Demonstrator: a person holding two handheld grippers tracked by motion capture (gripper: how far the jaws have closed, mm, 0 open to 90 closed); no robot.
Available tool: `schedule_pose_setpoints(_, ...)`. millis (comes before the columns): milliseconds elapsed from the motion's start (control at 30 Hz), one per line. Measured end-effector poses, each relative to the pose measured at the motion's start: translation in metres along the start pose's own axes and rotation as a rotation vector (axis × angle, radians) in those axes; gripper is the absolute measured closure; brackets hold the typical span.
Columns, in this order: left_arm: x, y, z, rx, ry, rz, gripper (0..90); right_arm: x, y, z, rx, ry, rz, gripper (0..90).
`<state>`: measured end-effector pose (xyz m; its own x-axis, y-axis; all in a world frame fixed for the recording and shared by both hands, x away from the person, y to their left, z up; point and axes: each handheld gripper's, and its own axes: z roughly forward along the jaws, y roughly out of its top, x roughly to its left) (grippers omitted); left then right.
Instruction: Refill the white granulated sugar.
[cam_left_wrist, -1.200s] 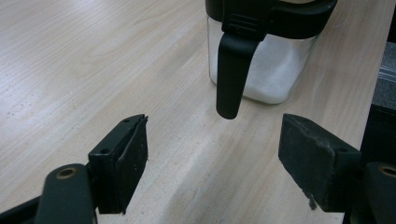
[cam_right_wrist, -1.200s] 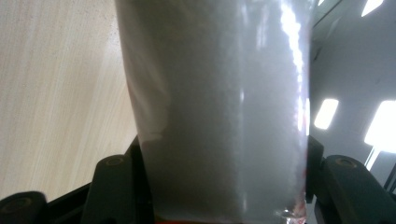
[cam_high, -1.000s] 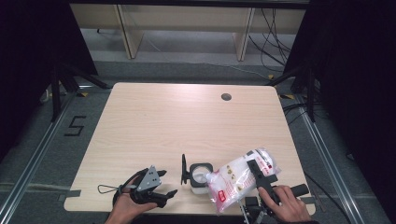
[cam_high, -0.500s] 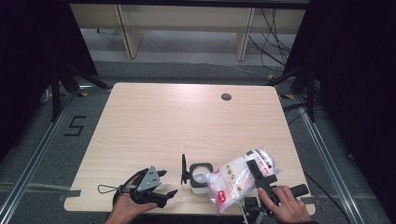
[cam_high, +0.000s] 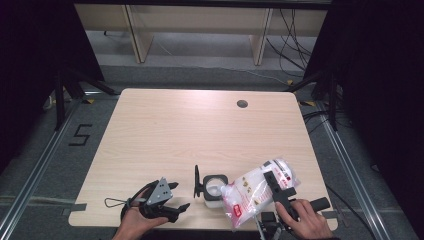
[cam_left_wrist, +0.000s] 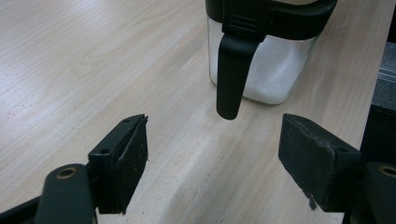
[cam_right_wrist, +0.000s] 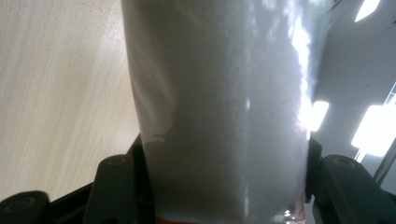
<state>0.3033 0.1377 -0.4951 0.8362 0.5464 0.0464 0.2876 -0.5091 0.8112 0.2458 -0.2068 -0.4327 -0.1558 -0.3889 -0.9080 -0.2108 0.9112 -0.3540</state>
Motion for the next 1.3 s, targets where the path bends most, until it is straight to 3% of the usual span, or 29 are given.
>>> schedule_pose_setpoints(1300,0.0003,0.0002,0.0005,0.009,-0.006,0.002,23.7,-0.0021,0.0001,-0.0001,-0.008,-0.003,-0.016,45.9)
